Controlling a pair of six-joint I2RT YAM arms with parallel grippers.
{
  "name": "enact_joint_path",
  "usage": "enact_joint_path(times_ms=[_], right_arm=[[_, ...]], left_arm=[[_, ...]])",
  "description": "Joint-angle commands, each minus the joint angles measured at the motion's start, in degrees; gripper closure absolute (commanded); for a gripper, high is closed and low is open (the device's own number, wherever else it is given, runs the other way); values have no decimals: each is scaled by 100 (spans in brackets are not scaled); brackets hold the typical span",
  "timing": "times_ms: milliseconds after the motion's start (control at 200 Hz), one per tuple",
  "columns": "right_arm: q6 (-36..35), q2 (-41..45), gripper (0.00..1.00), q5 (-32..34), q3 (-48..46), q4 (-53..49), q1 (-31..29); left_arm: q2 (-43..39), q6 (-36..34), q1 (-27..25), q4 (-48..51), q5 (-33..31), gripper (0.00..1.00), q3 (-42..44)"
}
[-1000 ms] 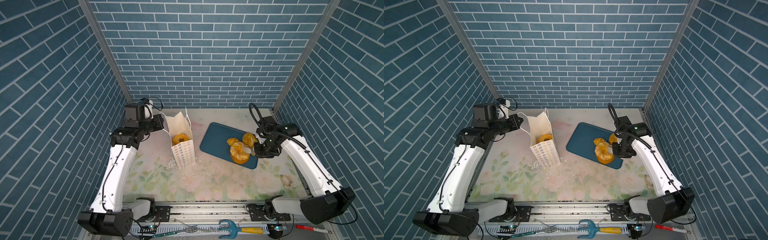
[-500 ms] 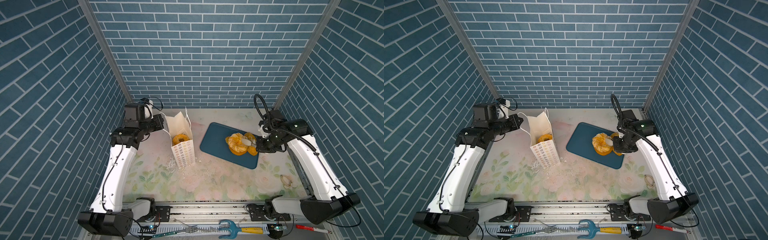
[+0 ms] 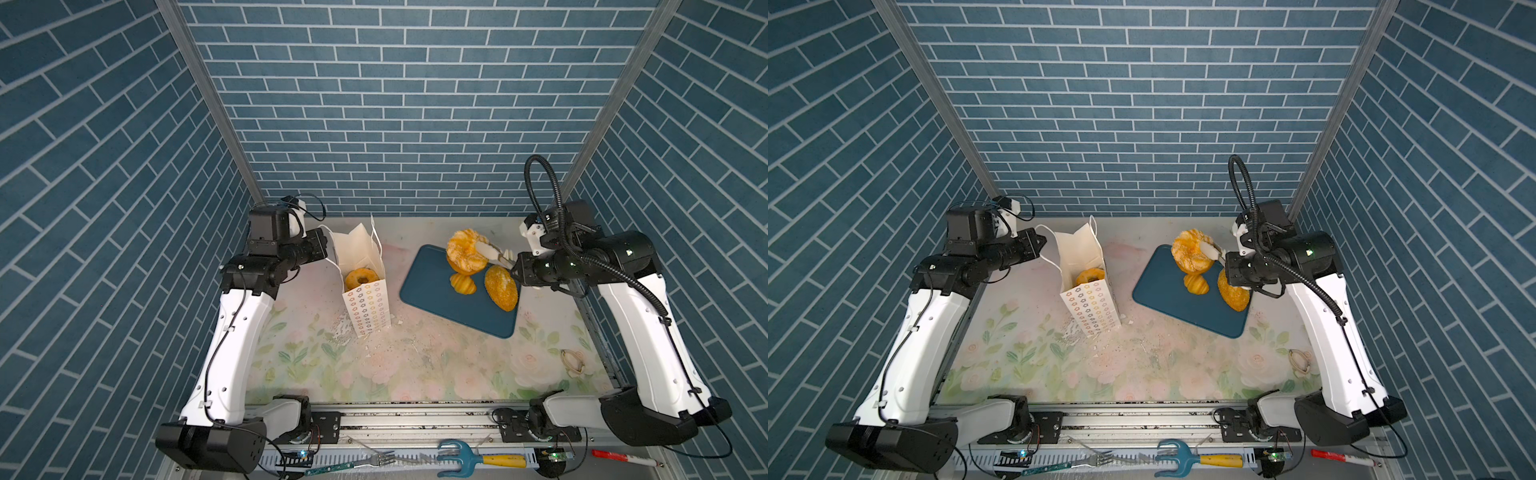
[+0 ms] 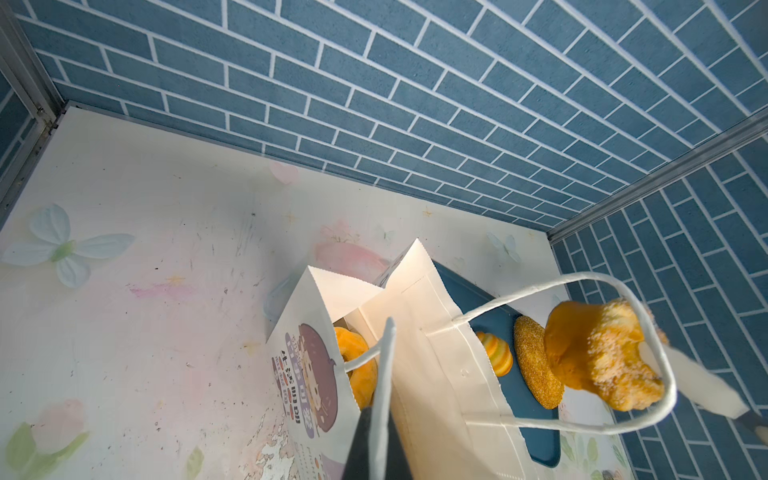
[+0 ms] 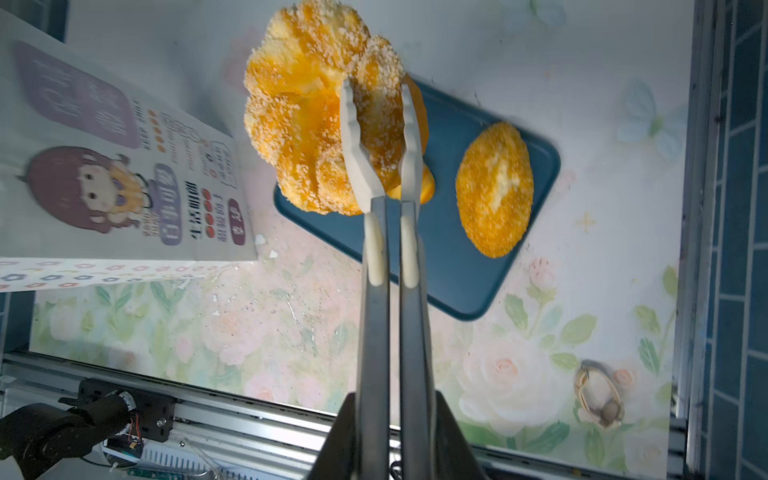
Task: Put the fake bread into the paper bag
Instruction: 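Lift the sugar-crusted bun with the tongs and carry it over the bag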
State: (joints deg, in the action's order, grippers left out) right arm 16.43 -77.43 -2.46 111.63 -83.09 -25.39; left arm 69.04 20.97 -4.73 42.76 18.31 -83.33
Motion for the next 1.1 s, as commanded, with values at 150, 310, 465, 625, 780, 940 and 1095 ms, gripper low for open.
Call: enact_joint_path(times_ms=[150, 310, 465, 625, 780, 940, 1095], right_arm=[[-785, -993, 88, -60, 1955, 1099, -1021], [-1116, -1299, 88, -220, 2444, 1812, -1567], [-1267, -1544, 88, -519, 2863, 2065, -1882], [-1419, -1714, 88, -529, 3164, 2016, -2213], [-1383, -1752, 88, -568, 3158, 1961, -2389], [-1386, -1857, 88, -739, 3108, 1698, -2577], [-1364, -1837, 89, -856, 2887, 1604, -2707]], left_arm=[[-160, -13, 22, 121, -20, 100, -43], [-273, 12, 22, 151, -45, 100, 25], [-339, 15, 20, 162, -64, 100, 121], [-360, 75, 21, 105, -30, 100, 151], [-370, 83, 24, 89, -29, 100, 159], [-335, 93, 25, 61, -11, 100, 117], [-310, 109, 25, 48, 15, 100, 64]])
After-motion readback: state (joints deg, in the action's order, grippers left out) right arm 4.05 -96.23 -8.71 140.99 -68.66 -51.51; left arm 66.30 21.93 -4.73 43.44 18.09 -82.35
